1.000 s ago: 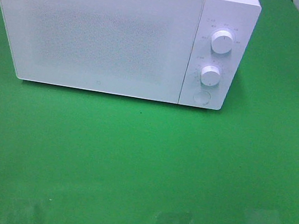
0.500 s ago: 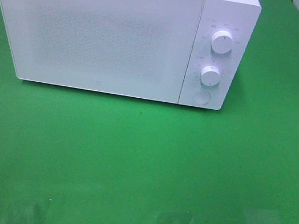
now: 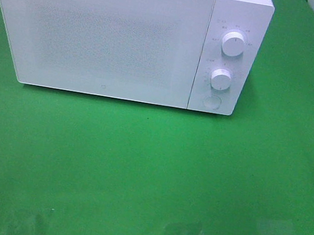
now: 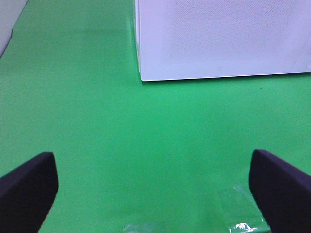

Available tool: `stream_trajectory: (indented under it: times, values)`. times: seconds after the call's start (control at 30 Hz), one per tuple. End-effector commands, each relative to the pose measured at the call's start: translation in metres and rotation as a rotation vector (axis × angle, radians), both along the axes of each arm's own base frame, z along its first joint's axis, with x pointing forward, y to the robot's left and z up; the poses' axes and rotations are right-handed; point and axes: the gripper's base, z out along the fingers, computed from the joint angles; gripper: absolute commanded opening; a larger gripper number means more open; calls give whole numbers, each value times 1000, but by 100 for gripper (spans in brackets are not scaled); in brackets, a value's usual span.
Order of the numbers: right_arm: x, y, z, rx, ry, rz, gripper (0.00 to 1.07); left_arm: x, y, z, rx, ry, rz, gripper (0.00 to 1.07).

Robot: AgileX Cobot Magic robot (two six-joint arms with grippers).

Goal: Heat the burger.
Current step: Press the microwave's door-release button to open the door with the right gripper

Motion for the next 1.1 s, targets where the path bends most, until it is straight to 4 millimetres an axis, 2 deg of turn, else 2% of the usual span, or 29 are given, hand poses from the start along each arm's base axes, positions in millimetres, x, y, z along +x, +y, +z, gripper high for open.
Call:
stream_trajectory:
  times: [0.03,0.13,0.2,0.23,0.33,0.37,0.47,0.5,0.7,0.9,0.97,1.0,1.1]
  values:
    - [10,1,2,1,-70,4,75,-2,-1,1,-9,-25,-2,100]
    - [28,5,-9,-19,-114,32,75,-2,-1,1,-9,-25,-2,100]
    - [30,6,-12,-16,-129,37,75,-2,-1,1,-9,-25,-2,100]
    - [34,7,-24,-6,-163,46,75,-2,-1,1,-9,-25,-2,100]
    - [36,7,-34,18,-192,42,75,-2,-1,1,-9,-25,-2,100]
    - [39,7,-47,34,-185,32,75,-2,-1,1,-9,-25,-2,100]
    - [39,6,-54,36,-172,26,75,-2,-1,1,-9,-25,-2,100]
    - [42,4,-69,37,-128,2,75,-2,-1,1,-9,-25,-2,100]
    - [43,5,-85,68,-89,-44,75,-2,-1,1,-9,-25,-2,100]
    - [44,26,-97,16,-105,-42,75,-2,-1,1,-9,-25,-2,100]
    - [44,45,-105,14,-111,-25,75,-2,-1,1,-9,-25,-2,100]
    - [44,45,-105,14,-111,-25,75,-2,-1,1,-9,-25,-2,100]
    - [41,63,-114,32,-107,-6,75,-2,-1,1,-9,-25,-2,100]
